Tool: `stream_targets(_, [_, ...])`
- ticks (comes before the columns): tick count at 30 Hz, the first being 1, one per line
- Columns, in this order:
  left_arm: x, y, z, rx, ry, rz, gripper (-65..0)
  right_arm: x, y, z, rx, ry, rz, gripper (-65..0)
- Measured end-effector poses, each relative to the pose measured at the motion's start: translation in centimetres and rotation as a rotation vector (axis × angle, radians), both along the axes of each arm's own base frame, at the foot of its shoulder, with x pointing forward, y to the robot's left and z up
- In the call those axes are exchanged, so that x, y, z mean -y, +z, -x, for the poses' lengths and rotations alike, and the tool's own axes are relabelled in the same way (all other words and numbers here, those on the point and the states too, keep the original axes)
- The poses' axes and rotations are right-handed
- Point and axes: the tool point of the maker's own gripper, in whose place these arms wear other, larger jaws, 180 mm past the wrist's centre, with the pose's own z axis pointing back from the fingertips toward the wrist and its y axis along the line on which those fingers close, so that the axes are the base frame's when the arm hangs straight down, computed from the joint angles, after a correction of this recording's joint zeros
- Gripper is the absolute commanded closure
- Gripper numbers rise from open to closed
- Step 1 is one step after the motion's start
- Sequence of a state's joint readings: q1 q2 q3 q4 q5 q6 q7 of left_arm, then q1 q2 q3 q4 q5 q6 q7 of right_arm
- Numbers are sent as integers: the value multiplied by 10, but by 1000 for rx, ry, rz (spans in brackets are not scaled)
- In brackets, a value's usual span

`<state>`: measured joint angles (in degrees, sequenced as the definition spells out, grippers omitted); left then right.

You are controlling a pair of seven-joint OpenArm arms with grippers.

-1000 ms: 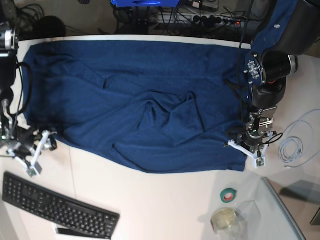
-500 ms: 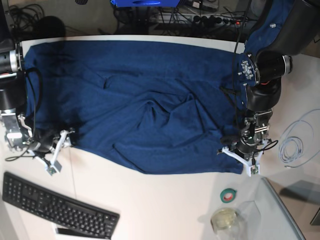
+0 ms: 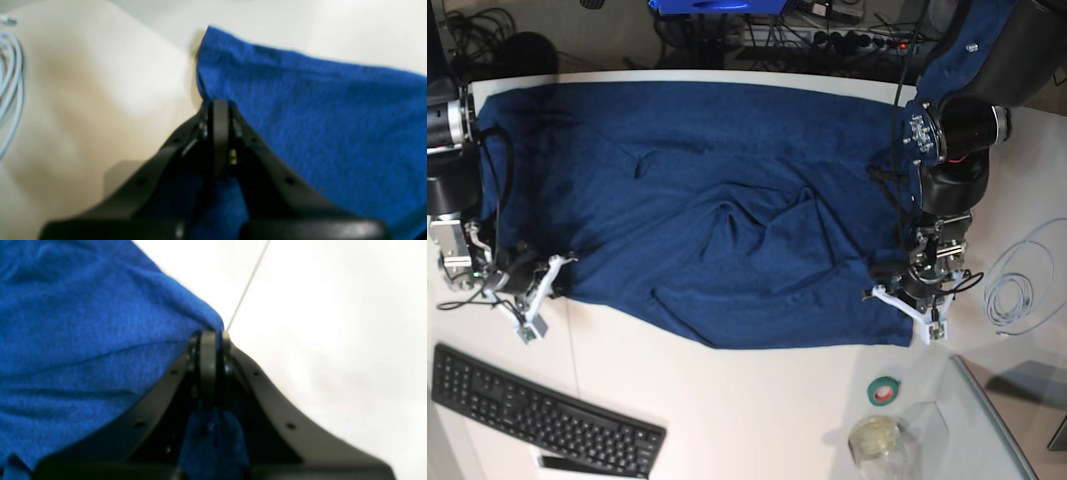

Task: Layout the t-shirt on the table in an organized manner, then fold the t-shirt properly
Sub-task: 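Lift the hem with both grippers and fold it over onto the collar edge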

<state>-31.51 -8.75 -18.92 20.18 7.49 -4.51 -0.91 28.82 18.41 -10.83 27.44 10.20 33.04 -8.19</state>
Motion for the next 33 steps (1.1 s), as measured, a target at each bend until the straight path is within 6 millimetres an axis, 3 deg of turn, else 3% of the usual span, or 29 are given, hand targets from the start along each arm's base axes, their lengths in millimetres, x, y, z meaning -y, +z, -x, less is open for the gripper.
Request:
stream_targets(4, [-2, 0, 4, 7, 5, -3, 0, -4, 2, 4, 24, 22, 1, -6])
stream_targets(11, [-11, 18, 15, 44, 6, -63, 0, -11, 8, 18, 64, 84, 24, -6])
stream_targets(16, [-9, 45, 14, 116, -17, -104, 0, 7, 32, 17, 137, 24, 23, -6])
stream_targets(18, [-8, 46, 19, 120, -17, -112, 0, 12, 36, 20, 114, 30, 58, -6])
stream_targets(22, [-3, 41, 35, 116, -29, -117, 0, 3, 51, 26, 157, 42, 54, -6])
stream_targets(26, [-2, 48, 47, 137, -29, -136, 0, 8, 42, 48, 92, 55, 98, -6])
stream_targets(30, [0, 52, 64, 101, -32, -138, 0, 5, 42, 53, 94, 61, 97, -6])
stream_targets(33, [-2, 66, 75, 142, -3, -89, 0, 5, 35, 62, 73, 63, 98, -6])
